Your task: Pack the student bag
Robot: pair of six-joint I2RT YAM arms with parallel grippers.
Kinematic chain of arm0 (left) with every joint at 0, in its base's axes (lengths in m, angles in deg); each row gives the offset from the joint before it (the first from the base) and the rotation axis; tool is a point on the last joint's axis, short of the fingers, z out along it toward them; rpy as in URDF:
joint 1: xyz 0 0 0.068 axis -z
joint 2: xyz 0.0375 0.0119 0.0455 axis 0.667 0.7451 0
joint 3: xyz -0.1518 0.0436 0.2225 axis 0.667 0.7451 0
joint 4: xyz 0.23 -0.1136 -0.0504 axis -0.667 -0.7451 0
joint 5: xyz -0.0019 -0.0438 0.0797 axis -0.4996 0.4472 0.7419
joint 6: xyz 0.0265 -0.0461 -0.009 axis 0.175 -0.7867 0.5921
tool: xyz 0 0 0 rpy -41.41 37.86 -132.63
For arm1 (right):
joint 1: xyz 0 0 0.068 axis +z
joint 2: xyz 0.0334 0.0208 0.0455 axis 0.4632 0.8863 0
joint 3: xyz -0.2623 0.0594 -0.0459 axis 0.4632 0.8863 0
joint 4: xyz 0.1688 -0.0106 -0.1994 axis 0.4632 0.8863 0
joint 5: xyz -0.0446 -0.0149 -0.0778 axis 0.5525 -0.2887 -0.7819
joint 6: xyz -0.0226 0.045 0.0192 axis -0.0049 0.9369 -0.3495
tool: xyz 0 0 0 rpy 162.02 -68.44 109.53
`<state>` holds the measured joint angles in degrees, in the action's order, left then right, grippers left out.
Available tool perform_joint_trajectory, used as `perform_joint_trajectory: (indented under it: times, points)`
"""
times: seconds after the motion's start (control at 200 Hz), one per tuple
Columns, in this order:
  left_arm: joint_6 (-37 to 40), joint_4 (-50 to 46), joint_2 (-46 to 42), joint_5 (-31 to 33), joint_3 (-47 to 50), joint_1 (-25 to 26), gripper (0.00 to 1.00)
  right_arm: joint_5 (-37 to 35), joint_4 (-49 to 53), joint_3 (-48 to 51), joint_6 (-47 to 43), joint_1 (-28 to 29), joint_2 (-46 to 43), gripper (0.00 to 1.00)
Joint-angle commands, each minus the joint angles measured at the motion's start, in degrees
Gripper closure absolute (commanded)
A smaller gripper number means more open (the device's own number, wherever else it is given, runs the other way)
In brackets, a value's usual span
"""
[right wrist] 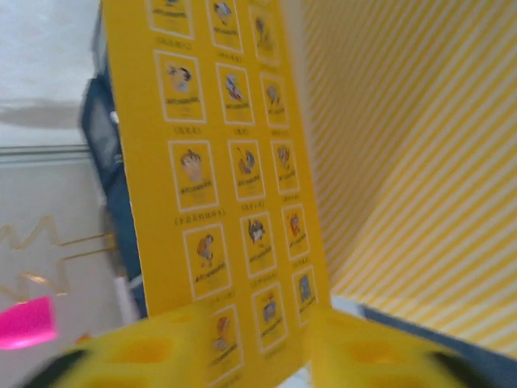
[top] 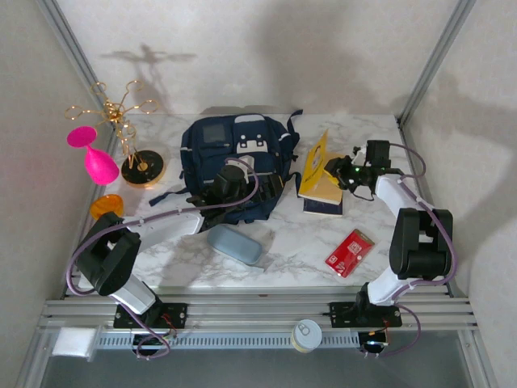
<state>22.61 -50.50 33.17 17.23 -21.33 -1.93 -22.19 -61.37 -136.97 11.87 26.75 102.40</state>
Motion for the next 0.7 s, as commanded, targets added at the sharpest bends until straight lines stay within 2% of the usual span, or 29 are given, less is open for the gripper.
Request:
perform_joint_trajectory:
  times: [0.0, 0.105, 0.36, 0.421, 0.471, 0.696]
  points:
    - [-1.41, 1.47, 1.12, -1.98, -0.49, -0.28, 0.00, -11.25, 6.60, -2.77, -7.47, -2.50, -0.11, 0.34]
    - [-1.08, 1.55, 2.96, -2.80, -1.90, 0.76, 0.01, -11.27, 4.48, -0.87, -7.73, -6.11, 1.50, 0.20]
    - [-0.44, 0.34, 6.80, -3.40, -5.43, 2.33, 0.01, -10.55, 1.37, -3.03, -10.30, -6.10, 7.47, 0.12]
    - [-0.44, -0.36, 7.36, -3.47, -5.78, 2.38, 0.01, -8.07, 0.35, -4.04, -10.44, -5.94, 10.17, 0.13]
    - [-0.51, -0.45, 7.55, -3.34, -5.87, 2.38, 0.01, -7.39, 1.13, -5.87, -10.72, -5.59, 12.29, 0.17]
    - [-0.58, -0.40, 8.77, -3.04, -5.87, 2.38, 0.00, -10.23, 2.01, -10.62, -12.75, -3.19, 17.50, 0.32]
